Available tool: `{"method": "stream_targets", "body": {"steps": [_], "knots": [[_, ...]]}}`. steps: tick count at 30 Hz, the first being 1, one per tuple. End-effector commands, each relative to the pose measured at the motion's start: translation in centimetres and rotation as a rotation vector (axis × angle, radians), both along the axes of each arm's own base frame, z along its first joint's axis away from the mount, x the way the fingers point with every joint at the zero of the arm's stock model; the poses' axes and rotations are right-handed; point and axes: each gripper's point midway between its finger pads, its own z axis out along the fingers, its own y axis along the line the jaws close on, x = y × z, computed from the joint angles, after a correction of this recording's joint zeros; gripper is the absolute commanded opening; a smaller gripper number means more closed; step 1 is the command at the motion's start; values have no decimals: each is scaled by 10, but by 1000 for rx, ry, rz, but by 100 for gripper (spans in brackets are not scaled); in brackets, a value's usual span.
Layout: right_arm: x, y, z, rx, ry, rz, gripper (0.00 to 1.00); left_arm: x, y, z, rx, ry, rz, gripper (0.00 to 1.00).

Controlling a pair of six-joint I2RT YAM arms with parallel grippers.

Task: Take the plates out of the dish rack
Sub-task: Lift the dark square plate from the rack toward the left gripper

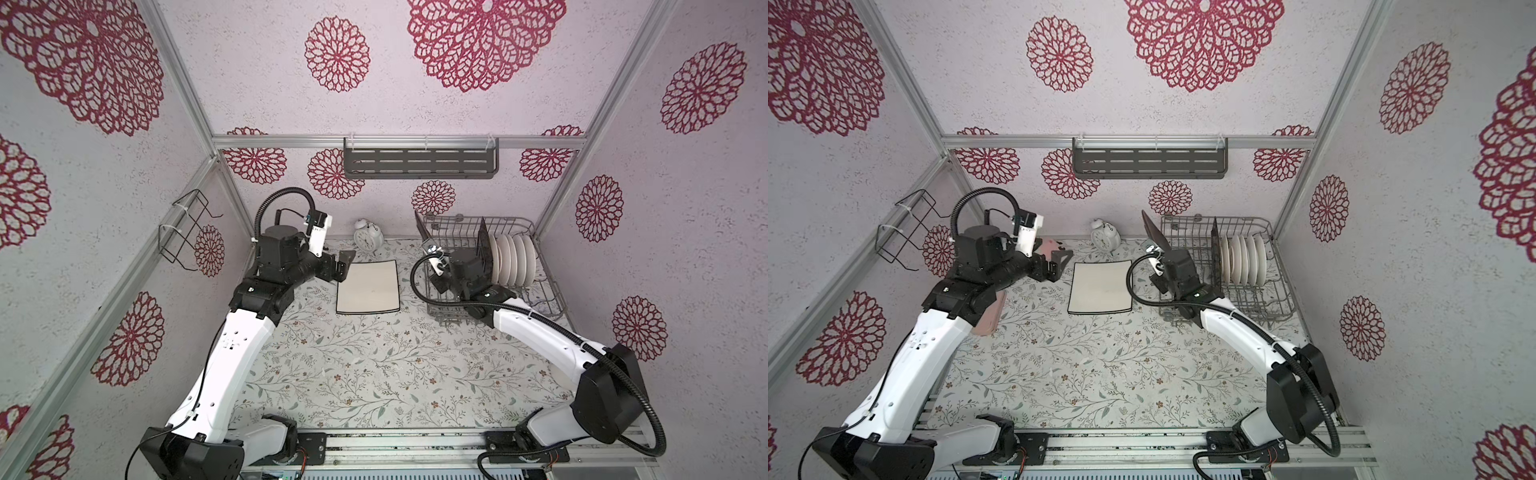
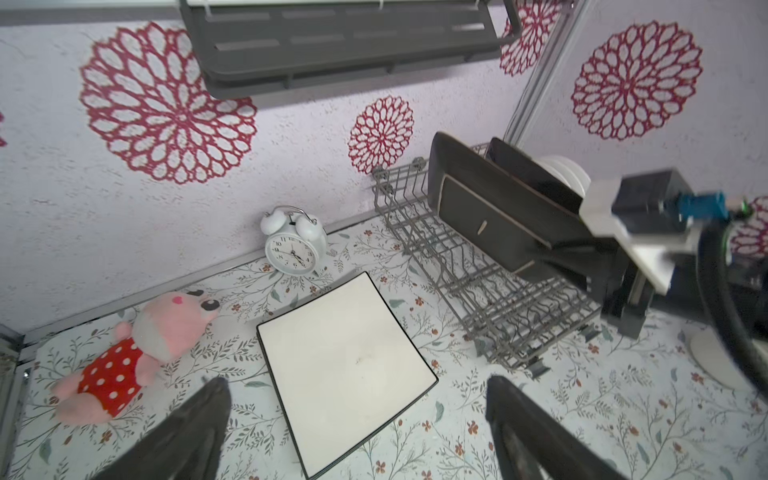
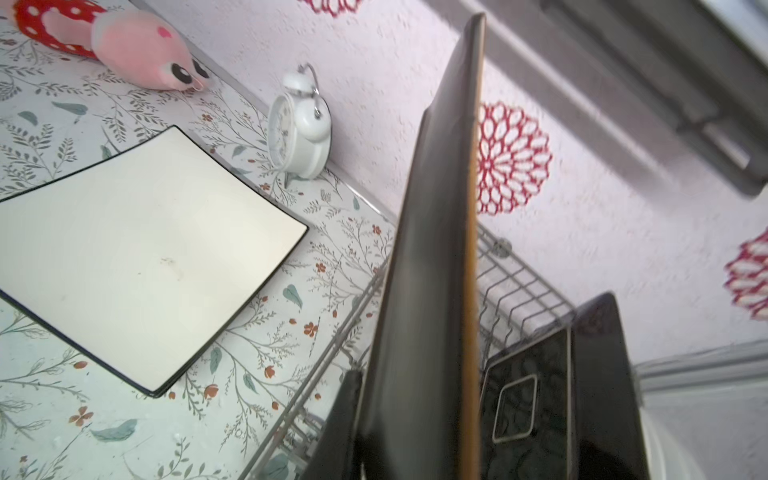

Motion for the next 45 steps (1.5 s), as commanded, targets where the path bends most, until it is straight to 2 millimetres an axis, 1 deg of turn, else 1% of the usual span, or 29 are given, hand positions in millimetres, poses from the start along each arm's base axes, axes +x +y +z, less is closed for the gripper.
{"method": "stream_targets", "body": {"steps": [1,4,7,9,14,19,25,29,33,36,40,45], "knots": [[-10,2,119,-33,-466,-114,0,-9,-4,2,-82,70,-18,97],[-18,27,118,-180,-567,-138,0,-12,-8,6,-130,86,-37,97],[-23,50,118,-262,-635,-144,0,-15,-13,10,-189,103,-73,97],[-25,61,119,-284,-666,-153,0,-17,-15,12,-229,112,-87,97],[-28,80,123,-277,-709,-194,0,-21,-21,13,-322,123,-125,97],[-28,88,129,-243,-720,-278,0,-20,-22,1,-340,159,-120,97],[-39,108,123,-253,-748,-273,0,-18,-18,-10,-379,188,-115,97],[-49,118,125,-240,-758,-253,0,-13,-8,-9,-399,178,-102,97],[-57,124,125,-233,-758,-239,0,-9,-1,-3,-431,154,-102,97],[-61,129,125,-216,-755,-236,0,-7,-1,-2,-447,152,-112,97],[-67,139,123,-214,-756,-220,0,-5,-2,-8,-442,162,-120,97],[-69,143,125,-206,-765,-230,0,-4,-6,-15,-452,190,-140,97]]}}
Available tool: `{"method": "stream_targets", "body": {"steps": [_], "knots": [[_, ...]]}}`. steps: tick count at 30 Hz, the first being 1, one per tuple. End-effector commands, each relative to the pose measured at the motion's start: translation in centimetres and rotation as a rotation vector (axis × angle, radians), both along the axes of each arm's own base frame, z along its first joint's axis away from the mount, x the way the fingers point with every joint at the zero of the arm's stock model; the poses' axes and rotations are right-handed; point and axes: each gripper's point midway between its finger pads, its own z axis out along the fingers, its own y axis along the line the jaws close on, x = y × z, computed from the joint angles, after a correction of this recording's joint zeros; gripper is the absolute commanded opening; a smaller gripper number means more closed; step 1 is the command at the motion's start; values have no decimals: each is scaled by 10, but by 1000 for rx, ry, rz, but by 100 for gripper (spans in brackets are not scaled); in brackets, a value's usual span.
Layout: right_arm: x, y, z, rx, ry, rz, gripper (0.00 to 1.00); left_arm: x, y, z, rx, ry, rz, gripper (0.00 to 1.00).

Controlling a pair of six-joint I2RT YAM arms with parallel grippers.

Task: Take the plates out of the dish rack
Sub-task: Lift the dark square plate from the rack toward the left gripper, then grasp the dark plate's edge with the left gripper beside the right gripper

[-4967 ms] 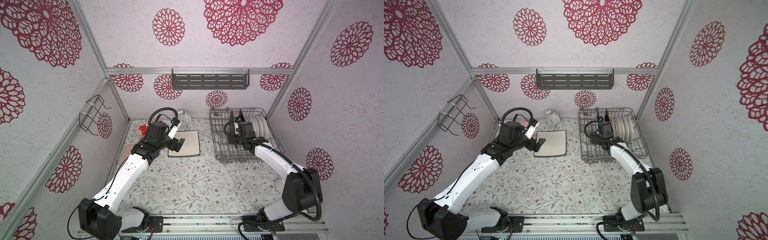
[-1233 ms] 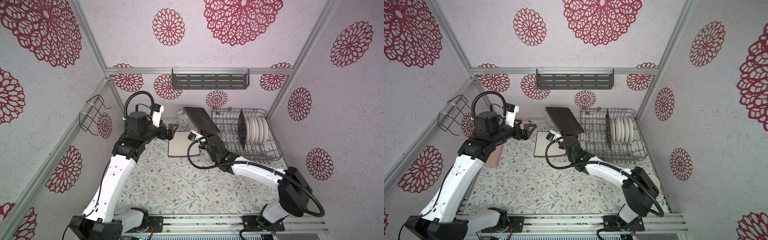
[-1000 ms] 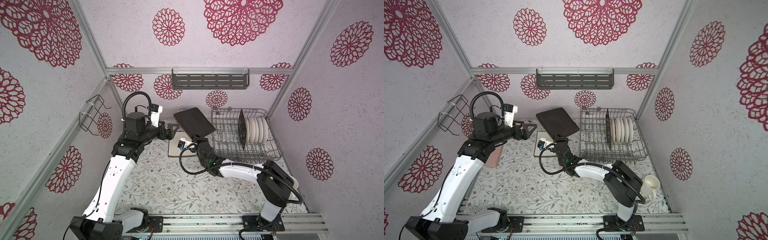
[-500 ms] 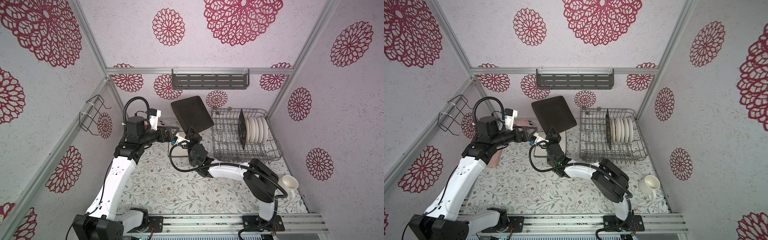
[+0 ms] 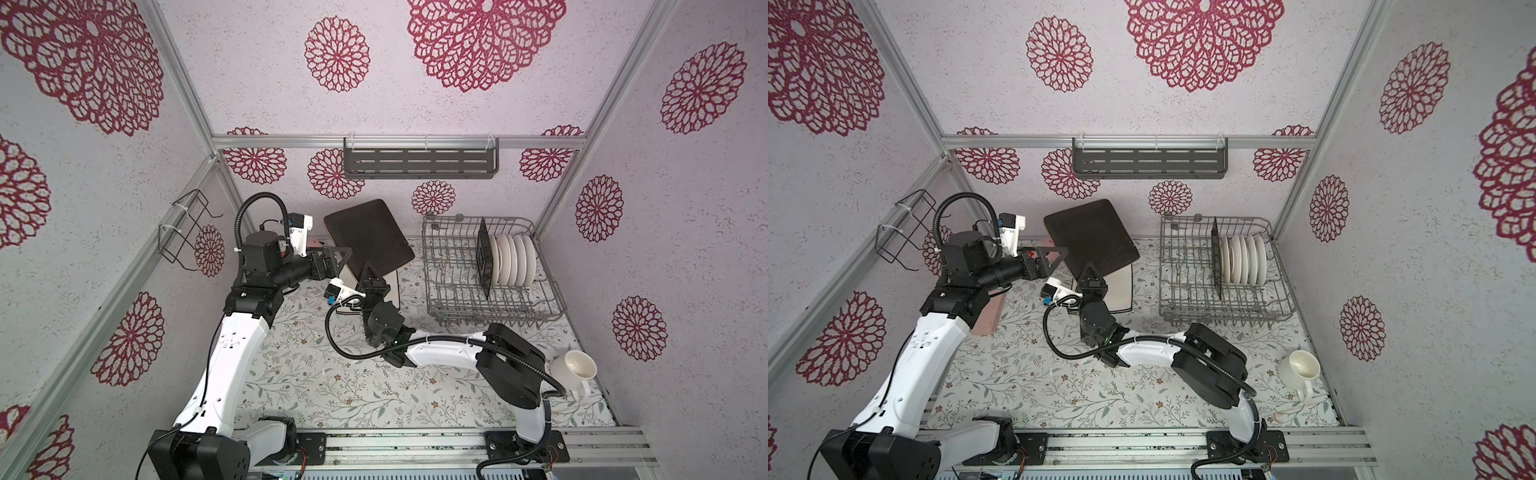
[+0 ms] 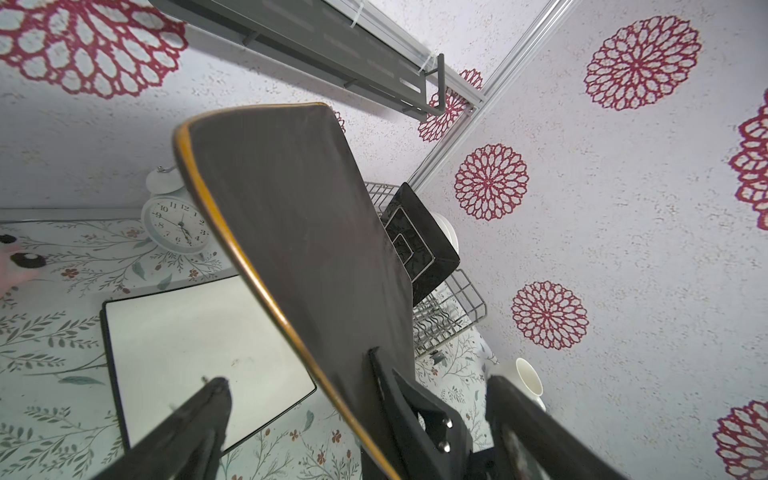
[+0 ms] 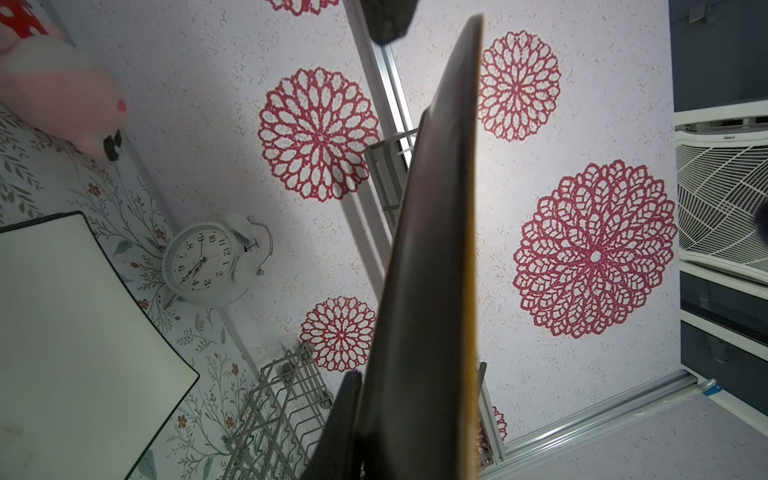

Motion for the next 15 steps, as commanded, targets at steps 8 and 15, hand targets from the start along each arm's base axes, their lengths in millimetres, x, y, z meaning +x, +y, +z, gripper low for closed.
{"method": "stream_targets", "body": {"steps": [8,15], "knots": [[-21,-13,85,276,-159,15,0,6,-6,-12,-32,26,-41,97],[-28,-3,84,277,-157,32,0,11,-10,-12,-55,21,-68,98]]}}
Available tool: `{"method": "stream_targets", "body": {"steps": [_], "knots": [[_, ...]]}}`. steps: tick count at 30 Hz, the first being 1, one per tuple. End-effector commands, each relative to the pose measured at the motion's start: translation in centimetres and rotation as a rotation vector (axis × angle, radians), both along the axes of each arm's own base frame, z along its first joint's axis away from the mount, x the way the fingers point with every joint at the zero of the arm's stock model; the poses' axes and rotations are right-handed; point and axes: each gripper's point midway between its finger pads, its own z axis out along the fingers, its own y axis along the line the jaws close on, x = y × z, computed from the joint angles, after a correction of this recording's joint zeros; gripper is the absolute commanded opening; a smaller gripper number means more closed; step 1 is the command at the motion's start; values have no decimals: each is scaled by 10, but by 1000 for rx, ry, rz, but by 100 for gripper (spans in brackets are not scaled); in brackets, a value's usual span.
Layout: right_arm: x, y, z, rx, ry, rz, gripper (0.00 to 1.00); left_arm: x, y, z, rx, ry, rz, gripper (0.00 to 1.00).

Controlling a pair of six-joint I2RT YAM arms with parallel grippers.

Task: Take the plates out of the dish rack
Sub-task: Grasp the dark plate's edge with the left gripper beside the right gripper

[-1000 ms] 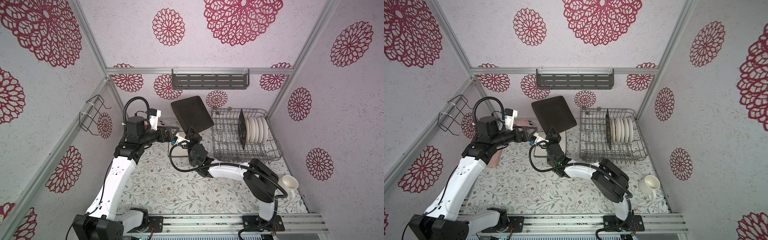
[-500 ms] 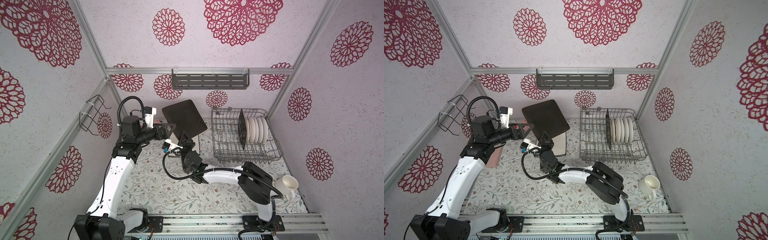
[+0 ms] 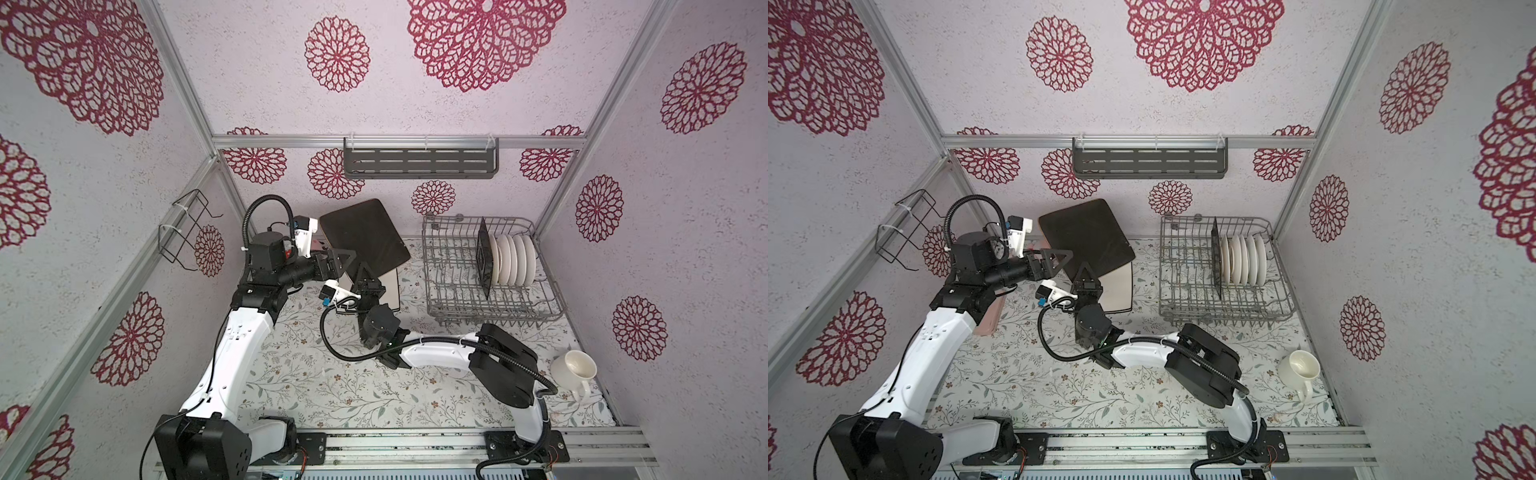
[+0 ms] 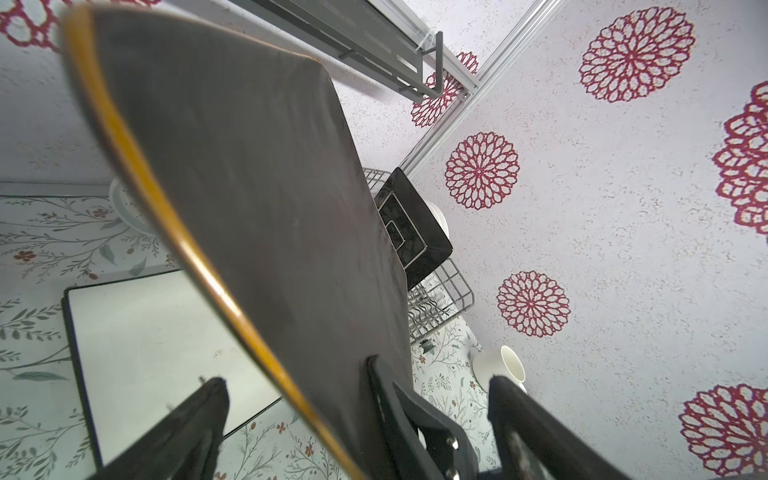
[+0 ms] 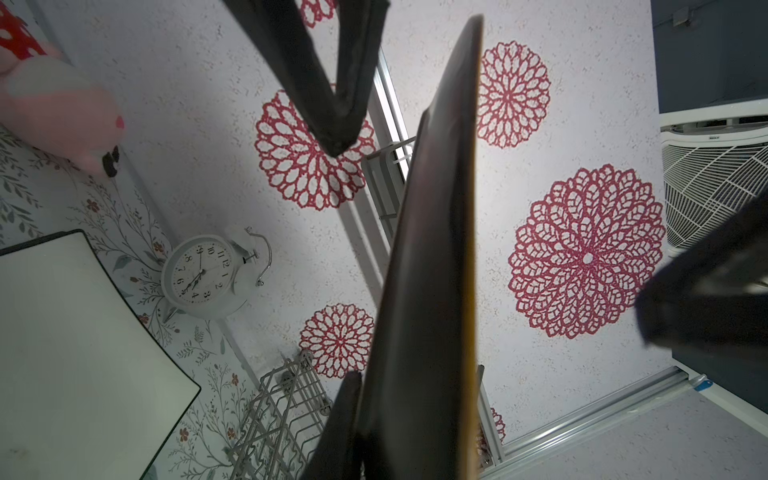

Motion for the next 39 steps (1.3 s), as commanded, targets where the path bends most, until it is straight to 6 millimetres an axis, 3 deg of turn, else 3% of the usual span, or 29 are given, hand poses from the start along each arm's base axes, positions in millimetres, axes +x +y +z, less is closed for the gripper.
{"method": "stream_targets", "body": {"steps": [1,10,19,31,35,39], "knots": [[-19,-16,81,257,-137,22,0,4,-3,6,-30,-28,-24,96],[-24,-7,79,257,-147,33,0,9,-11,1,-59,-4,-78,83],[-24,-5,76,273,-147,31,0,11,-12,1,-69,-15,-83,40],[-26,-5,68,267,-160,19,1,11,-13,6,-74,-57,-95,13],[-27,-2,55,225,-147,47,13,12,-11,6,-66,-66,-79,4],[-50,15,37,181,-97,173,39,14,-8,8,-64,-71,-66,0]]}}
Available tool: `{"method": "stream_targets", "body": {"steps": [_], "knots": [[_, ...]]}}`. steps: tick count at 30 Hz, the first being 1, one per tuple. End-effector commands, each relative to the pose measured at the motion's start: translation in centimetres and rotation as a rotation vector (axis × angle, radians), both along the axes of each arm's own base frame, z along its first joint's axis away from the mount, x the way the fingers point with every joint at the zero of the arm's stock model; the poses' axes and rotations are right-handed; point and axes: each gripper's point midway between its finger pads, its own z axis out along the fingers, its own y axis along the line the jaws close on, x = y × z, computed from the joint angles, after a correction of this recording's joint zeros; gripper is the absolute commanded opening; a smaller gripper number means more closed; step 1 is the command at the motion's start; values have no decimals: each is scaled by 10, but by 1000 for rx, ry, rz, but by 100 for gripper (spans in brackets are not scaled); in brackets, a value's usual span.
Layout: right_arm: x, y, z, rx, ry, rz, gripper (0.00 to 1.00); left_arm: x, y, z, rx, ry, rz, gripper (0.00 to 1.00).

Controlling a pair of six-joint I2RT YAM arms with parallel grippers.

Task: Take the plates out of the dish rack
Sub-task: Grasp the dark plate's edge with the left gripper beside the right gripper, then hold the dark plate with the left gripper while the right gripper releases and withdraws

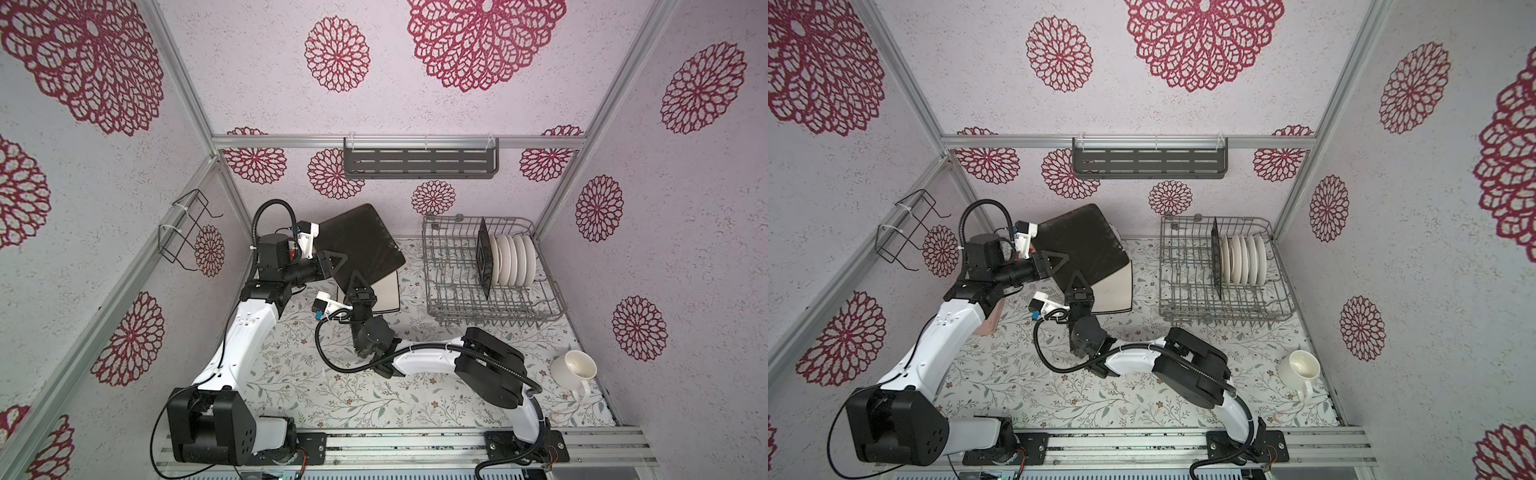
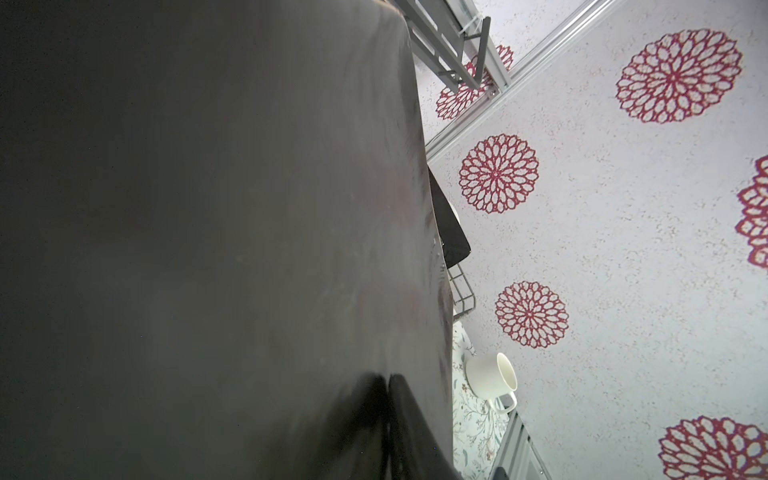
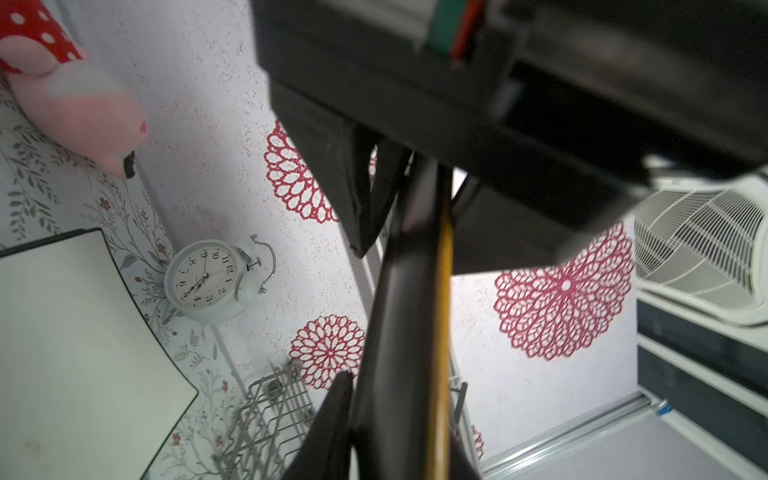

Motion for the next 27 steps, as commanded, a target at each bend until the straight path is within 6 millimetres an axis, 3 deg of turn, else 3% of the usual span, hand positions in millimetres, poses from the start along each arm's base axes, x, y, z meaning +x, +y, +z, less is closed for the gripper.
{"method": "stream_targets", "body": {"steps": [1,3,12,15,16,21,27], "knots": [[-32,-6,56,247,-34,146,47,-5,-10,50,-23,-200,-72,0],[-34,-7,53,258,-14,157,57,-4,-9,50,-21,-200,-66,0],[-36,-14,41,265,35,118,82,-2,-7,69,-23,-248,-59,0],[-51,-7,19,241,154,170,91,2,-5,76,-15,-264,-53,0],[-59,-4,8,223,214,207,98,5,-4,76,-11,-261,-49,0],[-88,-5,-32,277,536,347,99,14,-2,73,4,-246,-43,0],[-109,-29,-47,301,707,374,98,15,2,66,18,-225,-19,0]]}}
